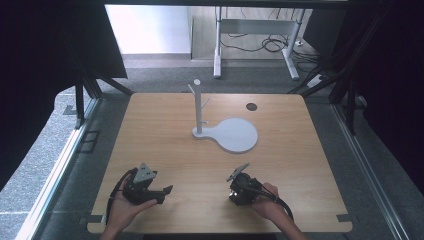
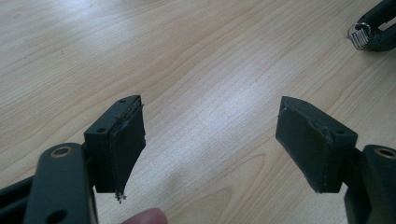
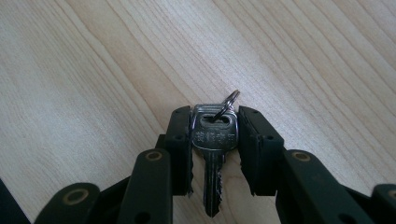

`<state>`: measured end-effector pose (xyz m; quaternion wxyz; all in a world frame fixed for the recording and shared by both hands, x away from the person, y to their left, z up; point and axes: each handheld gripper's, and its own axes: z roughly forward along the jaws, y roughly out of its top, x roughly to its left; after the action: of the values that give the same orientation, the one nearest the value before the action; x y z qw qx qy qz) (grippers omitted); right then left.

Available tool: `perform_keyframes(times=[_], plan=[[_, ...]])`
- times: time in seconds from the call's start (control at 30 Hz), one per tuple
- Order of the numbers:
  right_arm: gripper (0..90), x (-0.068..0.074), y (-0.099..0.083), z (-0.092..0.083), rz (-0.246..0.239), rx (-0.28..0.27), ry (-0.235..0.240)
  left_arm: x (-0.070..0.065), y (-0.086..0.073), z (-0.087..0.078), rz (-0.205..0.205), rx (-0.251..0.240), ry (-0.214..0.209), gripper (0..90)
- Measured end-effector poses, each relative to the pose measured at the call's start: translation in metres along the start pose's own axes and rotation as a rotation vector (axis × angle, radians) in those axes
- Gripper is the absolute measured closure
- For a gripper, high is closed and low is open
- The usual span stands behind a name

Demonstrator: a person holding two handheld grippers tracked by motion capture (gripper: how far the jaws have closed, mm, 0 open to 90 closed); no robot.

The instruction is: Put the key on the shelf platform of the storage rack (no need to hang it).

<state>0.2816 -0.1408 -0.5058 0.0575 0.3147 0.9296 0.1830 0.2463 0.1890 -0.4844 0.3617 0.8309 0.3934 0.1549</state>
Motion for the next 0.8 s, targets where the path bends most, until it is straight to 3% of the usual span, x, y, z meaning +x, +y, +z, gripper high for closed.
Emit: perform_keyframes(times=[0.37,0.8], plan=[[67.4,0.000,-0.001,-0.002,-0.027,0.005,-0.003,0.001,0.000,0.000,-0.003,-0.001,0.003,24.2],[67.7,-0.008,0.002,-0.024,-0.034,-0.032,-0.004,0.002,-0.001,0.000,-0.004,0.000,0.002,24.2]])
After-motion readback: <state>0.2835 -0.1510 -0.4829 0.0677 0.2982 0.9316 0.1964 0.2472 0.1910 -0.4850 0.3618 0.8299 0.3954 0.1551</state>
